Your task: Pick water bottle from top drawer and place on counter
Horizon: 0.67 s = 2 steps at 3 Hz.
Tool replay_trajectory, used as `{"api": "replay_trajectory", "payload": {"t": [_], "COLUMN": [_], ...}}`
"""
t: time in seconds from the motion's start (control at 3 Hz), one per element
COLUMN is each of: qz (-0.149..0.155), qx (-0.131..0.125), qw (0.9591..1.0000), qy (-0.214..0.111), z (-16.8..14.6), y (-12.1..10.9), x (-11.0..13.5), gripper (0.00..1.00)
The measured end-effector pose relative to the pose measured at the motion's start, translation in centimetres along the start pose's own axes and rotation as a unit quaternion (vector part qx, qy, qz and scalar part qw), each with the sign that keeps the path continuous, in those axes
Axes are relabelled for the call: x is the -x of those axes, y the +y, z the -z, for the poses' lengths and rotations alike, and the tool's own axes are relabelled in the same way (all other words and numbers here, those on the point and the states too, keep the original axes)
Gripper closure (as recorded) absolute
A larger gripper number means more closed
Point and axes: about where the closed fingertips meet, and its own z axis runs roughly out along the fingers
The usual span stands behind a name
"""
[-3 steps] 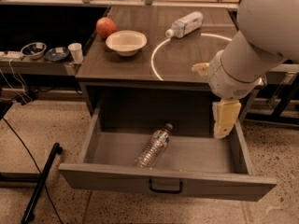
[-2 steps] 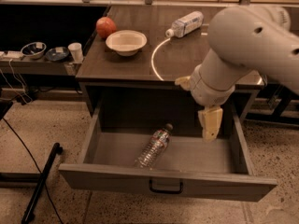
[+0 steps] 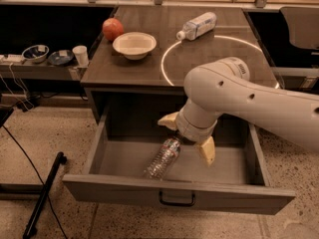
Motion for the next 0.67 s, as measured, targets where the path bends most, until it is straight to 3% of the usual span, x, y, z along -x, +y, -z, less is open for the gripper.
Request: {"api": "replay_trajectory", "payload": {"t": [0.33, 0.67], "qz": [0.005, 0.028], "qx": [0.001, 0.043], "qw": [1.0000, 0.9986], "qy": [0.001, -0.009], "z": [0.1, -3.8], "y": [0.0, -0.7], "x": [0.0, -0.4], "gripper": [0.00, 0.00]}}
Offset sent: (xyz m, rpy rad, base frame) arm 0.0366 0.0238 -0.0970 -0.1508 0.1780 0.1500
